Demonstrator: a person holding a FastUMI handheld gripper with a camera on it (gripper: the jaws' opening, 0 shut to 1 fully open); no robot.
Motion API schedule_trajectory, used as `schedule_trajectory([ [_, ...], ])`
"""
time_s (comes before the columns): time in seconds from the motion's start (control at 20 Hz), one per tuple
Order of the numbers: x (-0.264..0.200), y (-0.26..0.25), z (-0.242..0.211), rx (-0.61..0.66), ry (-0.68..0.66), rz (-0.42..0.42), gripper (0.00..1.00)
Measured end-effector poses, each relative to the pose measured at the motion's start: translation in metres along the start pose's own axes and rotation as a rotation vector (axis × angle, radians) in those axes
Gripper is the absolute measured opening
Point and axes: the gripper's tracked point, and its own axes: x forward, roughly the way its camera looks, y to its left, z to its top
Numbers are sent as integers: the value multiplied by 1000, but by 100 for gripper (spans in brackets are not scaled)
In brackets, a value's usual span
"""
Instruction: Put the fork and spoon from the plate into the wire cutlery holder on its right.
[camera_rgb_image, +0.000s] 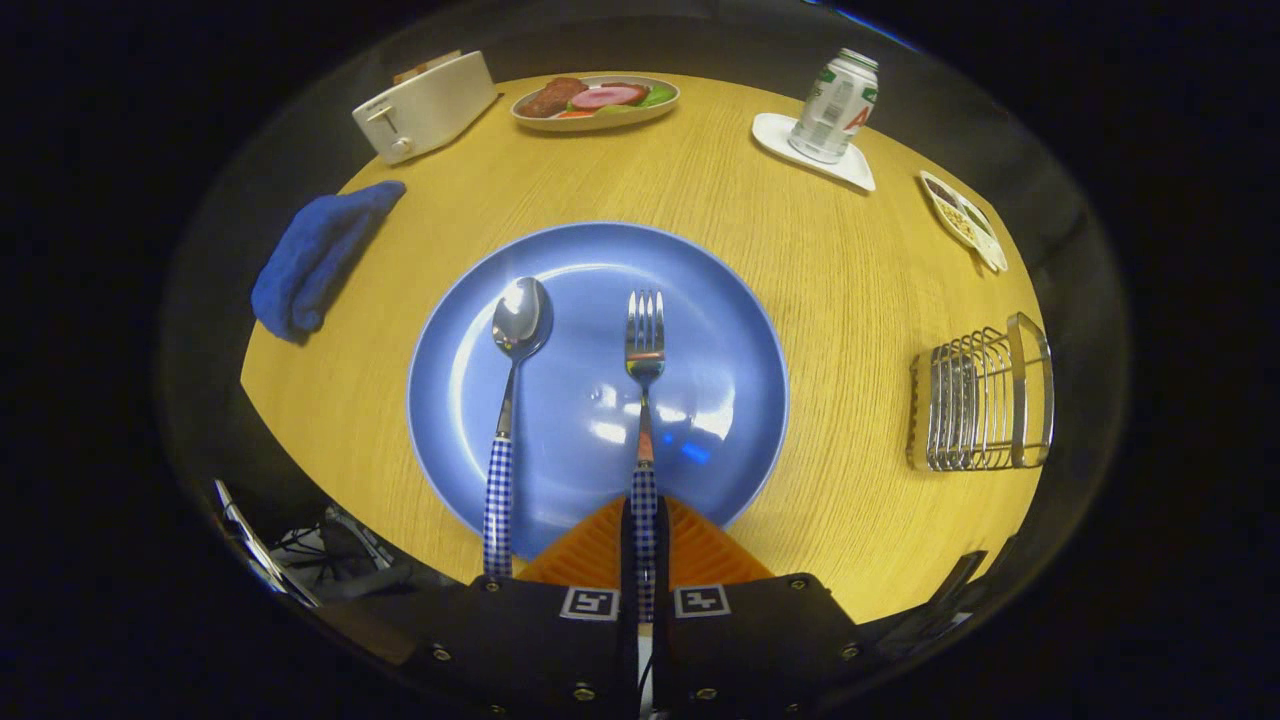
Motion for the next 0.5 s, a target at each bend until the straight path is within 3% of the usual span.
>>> schedule_trajectory([
  [0.5, -51, -47, -9, -255, 75, -70, 6],
])
